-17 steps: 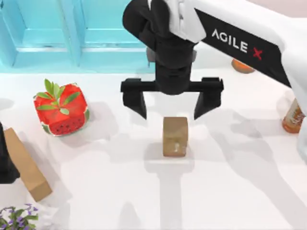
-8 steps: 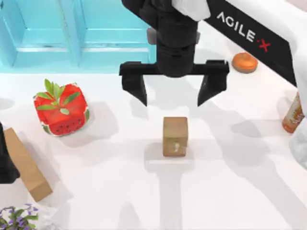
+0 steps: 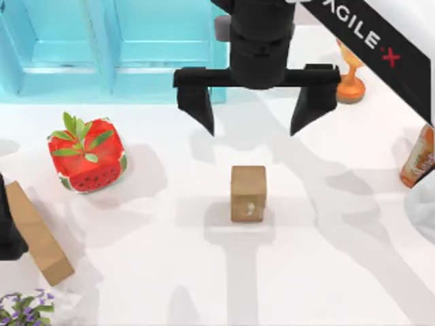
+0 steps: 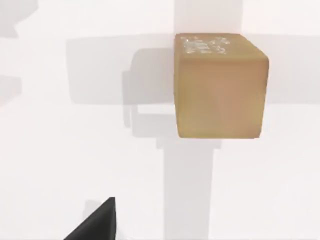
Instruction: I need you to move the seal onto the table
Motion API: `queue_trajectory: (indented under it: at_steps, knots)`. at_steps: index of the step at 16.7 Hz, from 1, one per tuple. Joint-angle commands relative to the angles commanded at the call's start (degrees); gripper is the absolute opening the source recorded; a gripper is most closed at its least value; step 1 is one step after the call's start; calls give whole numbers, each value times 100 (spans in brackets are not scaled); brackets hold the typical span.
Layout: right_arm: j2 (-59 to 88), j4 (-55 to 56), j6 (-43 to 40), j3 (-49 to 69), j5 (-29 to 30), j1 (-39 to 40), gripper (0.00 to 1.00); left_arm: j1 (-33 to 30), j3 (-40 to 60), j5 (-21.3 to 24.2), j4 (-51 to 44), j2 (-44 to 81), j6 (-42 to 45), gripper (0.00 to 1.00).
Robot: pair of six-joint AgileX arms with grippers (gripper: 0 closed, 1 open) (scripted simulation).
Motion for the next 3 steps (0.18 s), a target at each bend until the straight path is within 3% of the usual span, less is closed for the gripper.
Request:
queue_trajectory:
  at_steps: [3]
  knots:
    - [-8, -40, -5, 51, 7, -5, 100, 0, 0, 0, 0, 0, 0, 100]
